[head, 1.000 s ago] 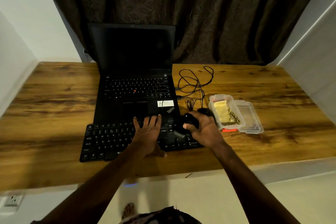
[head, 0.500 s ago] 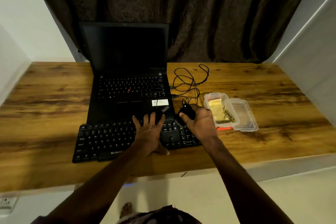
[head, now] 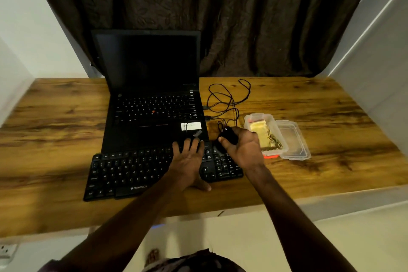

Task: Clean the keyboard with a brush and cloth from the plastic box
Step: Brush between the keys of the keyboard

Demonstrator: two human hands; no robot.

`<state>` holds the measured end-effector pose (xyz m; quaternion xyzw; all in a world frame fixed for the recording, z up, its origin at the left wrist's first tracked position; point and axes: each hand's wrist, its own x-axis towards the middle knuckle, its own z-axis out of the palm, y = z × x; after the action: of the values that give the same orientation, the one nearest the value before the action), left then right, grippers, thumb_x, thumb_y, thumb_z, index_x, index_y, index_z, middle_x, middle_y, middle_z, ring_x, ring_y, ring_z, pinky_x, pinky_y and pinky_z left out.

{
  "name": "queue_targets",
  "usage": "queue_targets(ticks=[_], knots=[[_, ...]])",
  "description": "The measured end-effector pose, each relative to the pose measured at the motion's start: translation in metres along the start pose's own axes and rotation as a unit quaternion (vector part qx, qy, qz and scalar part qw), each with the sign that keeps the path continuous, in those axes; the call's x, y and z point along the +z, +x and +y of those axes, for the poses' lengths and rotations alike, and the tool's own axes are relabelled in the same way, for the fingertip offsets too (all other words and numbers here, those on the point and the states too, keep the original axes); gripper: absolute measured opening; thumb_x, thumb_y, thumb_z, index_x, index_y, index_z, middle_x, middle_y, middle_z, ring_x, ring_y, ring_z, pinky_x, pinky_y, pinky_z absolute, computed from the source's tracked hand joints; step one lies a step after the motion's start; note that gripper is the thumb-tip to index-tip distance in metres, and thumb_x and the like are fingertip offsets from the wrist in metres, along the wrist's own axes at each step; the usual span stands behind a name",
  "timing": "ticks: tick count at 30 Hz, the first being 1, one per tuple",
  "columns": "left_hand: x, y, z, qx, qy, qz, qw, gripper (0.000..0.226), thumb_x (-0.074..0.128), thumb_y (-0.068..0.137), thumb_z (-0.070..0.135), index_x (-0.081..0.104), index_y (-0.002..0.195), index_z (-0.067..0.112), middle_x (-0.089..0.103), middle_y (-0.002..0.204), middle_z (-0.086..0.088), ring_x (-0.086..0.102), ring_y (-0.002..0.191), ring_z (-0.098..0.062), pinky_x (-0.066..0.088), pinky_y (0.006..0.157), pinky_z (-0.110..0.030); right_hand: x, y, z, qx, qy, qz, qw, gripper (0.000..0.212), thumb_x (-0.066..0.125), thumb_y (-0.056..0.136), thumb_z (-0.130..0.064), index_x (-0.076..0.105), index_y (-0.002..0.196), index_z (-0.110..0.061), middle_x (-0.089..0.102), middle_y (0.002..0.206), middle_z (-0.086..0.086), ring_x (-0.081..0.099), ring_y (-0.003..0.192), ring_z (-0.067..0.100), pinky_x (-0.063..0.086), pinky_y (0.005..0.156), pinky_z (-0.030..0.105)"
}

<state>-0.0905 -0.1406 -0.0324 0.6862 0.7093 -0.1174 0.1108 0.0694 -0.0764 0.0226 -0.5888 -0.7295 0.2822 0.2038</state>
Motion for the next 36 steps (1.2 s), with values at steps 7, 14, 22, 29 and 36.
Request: queue_targets(ticks=[7, 14, 22, 29, 36], knots=[[-0.002, 0.003, 0.001, 0.013, -0.024, 0.010, 1.000, 0.140, 0.070, 0.054, 0.084, 0.009, 0.156, 0.010, 0.015, 0.157, -0.009, 0.017, 0.142, -0.032, 0.010, 0.115, -0.063, 0.003, 0.007, 0.017, -0.002, 0.022, 0.005, 1.000, 0.037, 0.072, 0.087, -0.045, 0.069, 0.117, -0.024, 0.072, 0.106, 0.002, 0.068, 0.099, 0.019, 0.061, 0.081, 0.037], [-0.003, 0.005, 0.000, 0.009, -0.035, 0.002, 0.999, 0.143, 0.074, 0.050, 0.082, 0.010, 0.156, 0.011, 0.015, 0.157, -0.010, 0.017, 0.142, -0.031, 0.008, 0.115, -0.063, 0.003, 0.007, 0.025, 0.023, -0.099, 0.018, 0.995, 0.046, 0.060, 0.092, -0.053, 0.058, 0.122, -0.018, 0.056, 0.113, 0.007, 0.052, 0.110, 0.023, 0.053, 0.090, 0.039], [-0.007, 0.005, 0.003, -0.005, -0.046, -0.014, 0.999, 0.142, 0.079, 0.051, 0.076, 0.009, 0.157, 0.013, 0.011, 0.160, -0.009, 0.013, 0.144, -0.032, 0.005, 0.116, -0.065, 0.010, 0.004, 0.004, -0.004, 0.055, 0.012, 0.998, 0.033, 0.074, 0.088, -0.037, 0.070, 0.116, -0.019, 0.075, 0.103, -0.001, 0.070, 0.092, 0.013, 0.062, 0.078, 0.031], [-0.006, 0.005, 0.004, -0.005, -0.051, -0.009, 0.999, 0.143, 0.079, 0.050, 0.077, 0.009, 0.157, 0.012, 0.010, 0.160, -0.006, 0.014, 0.144, -0.031, 0.006, 0.116, -0.064, -0.007, 0.004, 0.010, 0.044, -0.022, 0.047, 0.998, 0.039, 0.065, 0.091, -0.044, 0.064, 0.116, -0.014, 0.064, 0.097, 0.003, 0.062, 0.098, 0.021, 0.059, 0.085, 0.040], [-0.007, 0.006, 0.005, -0.013, -0.055, -0.021, 0.998, 0.141, 0.080, 0.051, 0.074, 0.008, 0.156, 0.014, 0.009, 0.160, -0.007, 0.011, 0.146, -0.032, 0.006, 0.114, -0.067, 0.012, 0.011, -0.010, -0.030, -0.049, -0.015, 0.998, 0.034, 0.068, 0.092, -0.039, 0.066, 0.122, -0.023, 0.071, 0.107, 0.000, 0.066, 0.095, 0.016, 0.058, 0.077, 0.029]])
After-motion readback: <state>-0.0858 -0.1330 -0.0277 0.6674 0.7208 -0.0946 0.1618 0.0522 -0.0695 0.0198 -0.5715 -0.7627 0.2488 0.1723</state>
